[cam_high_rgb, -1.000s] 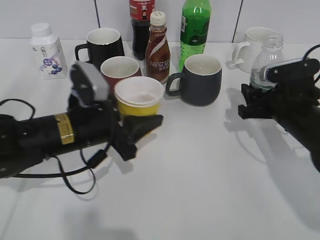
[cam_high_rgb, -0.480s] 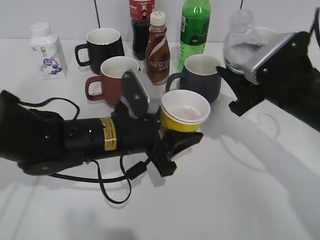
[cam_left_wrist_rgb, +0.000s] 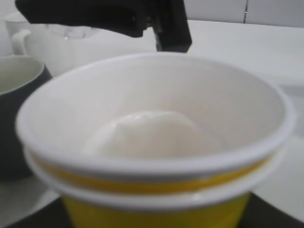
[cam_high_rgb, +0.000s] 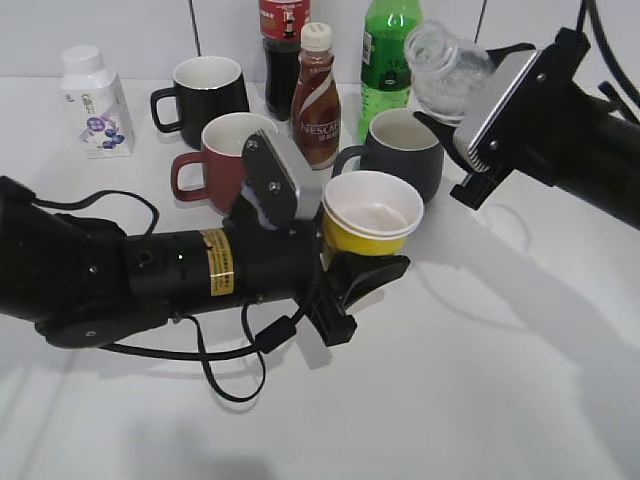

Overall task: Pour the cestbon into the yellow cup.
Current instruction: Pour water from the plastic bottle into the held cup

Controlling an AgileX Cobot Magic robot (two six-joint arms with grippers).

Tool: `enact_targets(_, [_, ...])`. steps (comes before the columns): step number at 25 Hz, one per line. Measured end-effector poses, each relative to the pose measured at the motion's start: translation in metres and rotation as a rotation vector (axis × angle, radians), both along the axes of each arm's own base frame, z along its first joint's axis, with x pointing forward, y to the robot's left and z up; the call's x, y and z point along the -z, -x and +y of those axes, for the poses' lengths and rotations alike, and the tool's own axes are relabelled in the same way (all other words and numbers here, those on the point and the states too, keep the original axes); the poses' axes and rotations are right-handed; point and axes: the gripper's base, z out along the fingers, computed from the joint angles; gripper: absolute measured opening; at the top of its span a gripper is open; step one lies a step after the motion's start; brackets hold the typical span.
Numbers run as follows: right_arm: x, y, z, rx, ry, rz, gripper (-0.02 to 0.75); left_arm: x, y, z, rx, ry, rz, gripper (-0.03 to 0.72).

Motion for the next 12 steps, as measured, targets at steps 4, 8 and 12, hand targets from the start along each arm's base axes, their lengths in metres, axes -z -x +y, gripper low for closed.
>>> enact_targets(4, [-0.0028,-0.0033,0.0015,-0.007,0.059,-0.036,0.472,-0.0007,-0.0024,0.0008,-0.033,0.014,0.012,0.373])
enact_targets(8, [-0.0024,-0.0039,0.0015,-0.008,0.112,-0.063,0.472,-0.0012,-0.004,0.0014,-0.054,0.023,0.02,0.373])
enact_targets(12, [-0.003,-0.0046,0.0018,-0.009,0.159,-0.096,0.472,-0.0013,-0.0043,0.0015,-0.058,0.025,0.021,0.373])
